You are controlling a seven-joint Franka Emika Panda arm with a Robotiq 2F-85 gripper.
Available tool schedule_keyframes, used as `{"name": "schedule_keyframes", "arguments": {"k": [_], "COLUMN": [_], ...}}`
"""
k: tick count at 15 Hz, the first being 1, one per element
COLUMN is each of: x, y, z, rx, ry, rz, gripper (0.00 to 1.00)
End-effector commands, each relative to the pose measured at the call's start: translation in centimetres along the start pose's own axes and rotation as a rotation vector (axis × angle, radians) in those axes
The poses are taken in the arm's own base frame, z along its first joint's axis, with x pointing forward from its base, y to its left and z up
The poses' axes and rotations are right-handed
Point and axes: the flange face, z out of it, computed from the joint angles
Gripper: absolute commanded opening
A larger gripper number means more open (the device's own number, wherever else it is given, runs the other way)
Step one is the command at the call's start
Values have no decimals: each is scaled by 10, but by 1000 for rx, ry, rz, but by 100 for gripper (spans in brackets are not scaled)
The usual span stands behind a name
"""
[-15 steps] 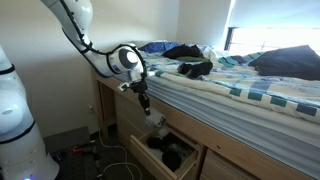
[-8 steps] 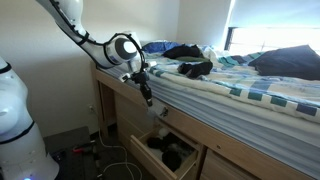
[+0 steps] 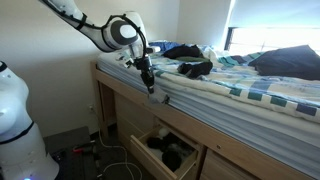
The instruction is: Take the socks out of the open drawer and put them on the bed
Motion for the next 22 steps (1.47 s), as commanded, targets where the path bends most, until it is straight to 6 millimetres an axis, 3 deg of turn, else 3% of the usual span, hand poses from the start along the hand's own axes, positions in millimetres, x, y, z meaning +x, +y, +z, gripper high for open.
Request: {"name": "schedule_keyframes", "arguments": {"k": [1, 2, 3, 4, 9, 10, 13, 19, 22], "x": [7, 9, 8, 9, 9, 9, 18, 53, 73], "y": [15, 18, 11, 13, 10, 10, 8, -2, -5], "z": [-31, -36, -21, -24, -19, -19, -42, -137, -165], "rx": [-10, -21, -5, -6, -9, -9, -15, -139, -166], "ry": [14, 39, 23, 31, 20, 20, 75, 300, 418], "rz": [-16, -11, -4, 0, -7, -7, -17, -141, -181], "gripper": [3, 3, 3, 11, 11, 3, 3, 3, 3]}}
